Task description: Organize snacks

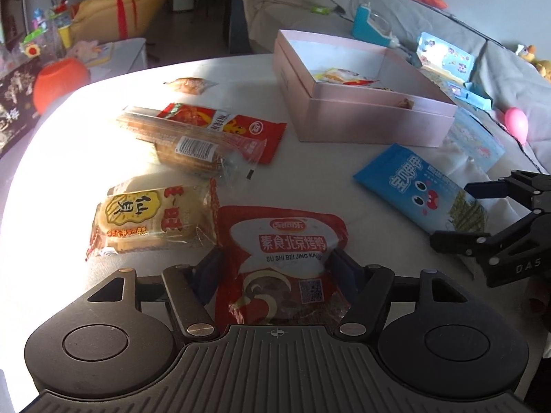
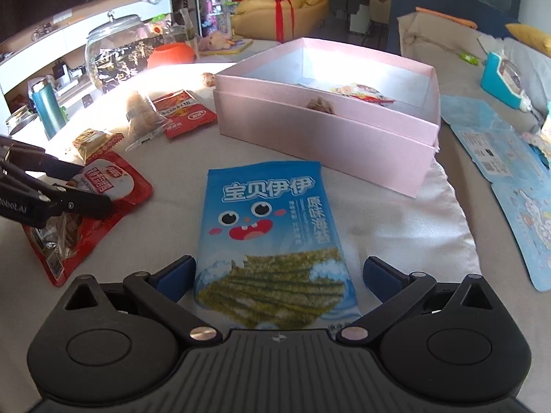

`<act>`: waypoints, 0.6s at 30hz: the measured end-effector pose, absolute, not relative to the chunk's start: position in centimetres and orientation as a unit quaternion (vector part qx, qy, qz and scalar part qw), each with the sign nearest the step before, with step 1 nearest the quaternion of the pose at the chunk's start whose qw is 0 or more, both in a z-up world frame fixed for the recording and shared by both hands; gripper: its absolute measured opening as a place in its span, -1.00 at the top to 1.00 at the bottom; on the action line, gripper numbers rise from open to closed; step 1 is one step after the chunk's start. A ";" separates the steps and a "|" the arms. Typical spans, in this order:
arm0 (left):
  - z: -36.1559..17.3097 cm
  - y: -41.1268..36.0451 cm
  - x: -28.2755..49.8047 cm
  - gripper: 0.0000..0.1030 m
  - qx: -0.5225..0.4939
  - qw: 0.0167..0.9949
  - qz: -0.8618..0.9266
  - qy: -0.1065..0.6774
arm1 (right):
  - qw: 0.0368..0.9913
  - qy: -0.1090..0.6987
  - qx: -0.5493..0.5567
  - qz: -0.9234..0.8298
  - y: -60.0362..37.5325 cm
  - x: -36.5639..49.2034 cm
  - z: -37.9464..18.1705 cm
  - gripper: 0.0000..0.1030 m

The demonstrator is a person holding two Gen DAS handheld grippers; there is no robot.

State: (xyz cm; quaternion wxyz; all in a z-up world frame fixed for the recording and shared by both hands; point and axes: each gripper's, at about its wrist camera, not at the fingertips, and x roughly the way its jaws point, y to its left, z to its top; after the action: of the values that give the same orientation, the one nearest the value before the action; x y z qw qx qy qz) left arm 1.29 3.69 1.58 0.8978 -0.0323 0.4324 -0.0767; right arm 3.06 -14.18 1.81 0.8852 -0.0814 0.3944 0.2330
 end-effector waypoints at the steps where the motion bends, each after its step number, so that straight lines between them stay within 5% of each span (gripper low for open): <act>1: 1.6 3.7 1.3 -0.41 -0.034 0.898 -0.075 0.432 | 0.887 0.390 -0.076 0.233 -14.3 3.1 2.2 -1.00; 10: 1.1 3.6 0.8 -0.48 -0.031 0.903 -0.080 0.421 | 0.880 0.408 -0.088 0.228 -11.1 6.7 1.1 -1.00; 13: 0.9 3.0 0.8 -0.58 -0.012 0.904 -0.086 0.419 | 0.884 0.395 -0.095 0.233 -10.5 6.0 1.6 -0.70; 18: 1.1 2.2 1.1 -0.50 -0.008 0.904 -0.085 0.418 | 0.889 0.378 -0.100 0.240 -11.4 4.1 2.9 -0.68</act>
State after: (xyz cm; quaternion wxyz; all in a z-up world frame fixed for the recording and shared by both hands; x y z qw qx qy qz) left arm 1.06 2.15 1.06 0.9045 -0.0080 0.4179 -0.0848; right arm 4.12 -11.37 2.95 0.8888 -0.0999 0.3775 0.2398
